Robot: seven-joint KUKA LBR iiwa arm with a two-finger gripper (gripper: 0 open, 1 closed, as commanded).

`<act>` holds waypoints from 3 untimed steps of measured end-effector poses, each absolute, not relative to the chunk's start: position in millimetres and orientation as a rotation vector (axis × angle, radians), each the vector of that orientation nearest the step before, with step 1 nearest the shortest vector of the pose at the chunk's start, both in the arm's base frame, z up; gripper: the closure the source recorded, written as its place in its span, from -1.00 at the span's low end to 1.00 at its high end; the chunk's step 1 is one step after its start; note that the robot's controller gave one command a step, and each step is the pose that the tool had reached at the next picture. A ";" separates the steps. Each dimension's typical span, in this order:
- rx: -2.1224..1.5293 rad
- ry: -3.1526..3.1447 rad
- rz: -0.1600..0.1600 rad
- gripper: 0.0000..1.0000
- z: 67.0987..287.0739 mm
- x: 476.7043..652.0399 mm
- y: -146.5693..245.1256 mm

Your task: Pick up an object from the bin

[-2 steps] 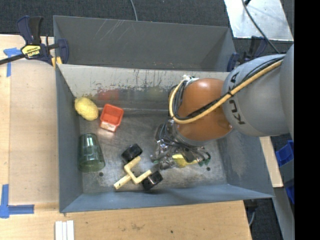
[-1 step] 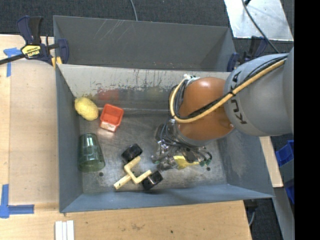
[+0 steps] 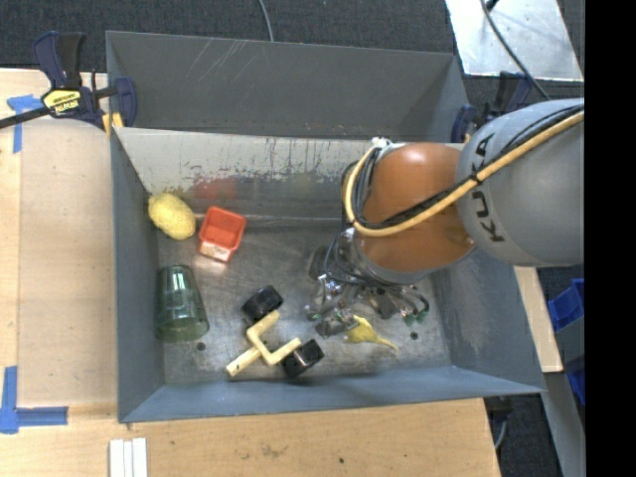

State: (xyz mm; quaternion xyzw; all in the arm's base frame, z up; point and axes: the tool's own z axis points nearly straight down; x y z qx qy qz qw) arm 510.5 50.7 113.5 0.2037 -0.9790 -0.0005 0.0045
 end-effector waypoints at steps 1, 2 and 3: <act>0.638 -3.071 -0.001 1.00 137.8 511.9 50.9; 0.638 -3.074 -0.001 1.00 160.4 512.7 51.0; 0.639 -3.079 0.000 1.00 179.6 513.6 51.0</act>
Offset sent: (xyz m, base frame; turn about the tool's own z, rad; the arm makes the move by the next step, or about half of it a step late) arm 0.0000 -0.0002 0.0211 0.0000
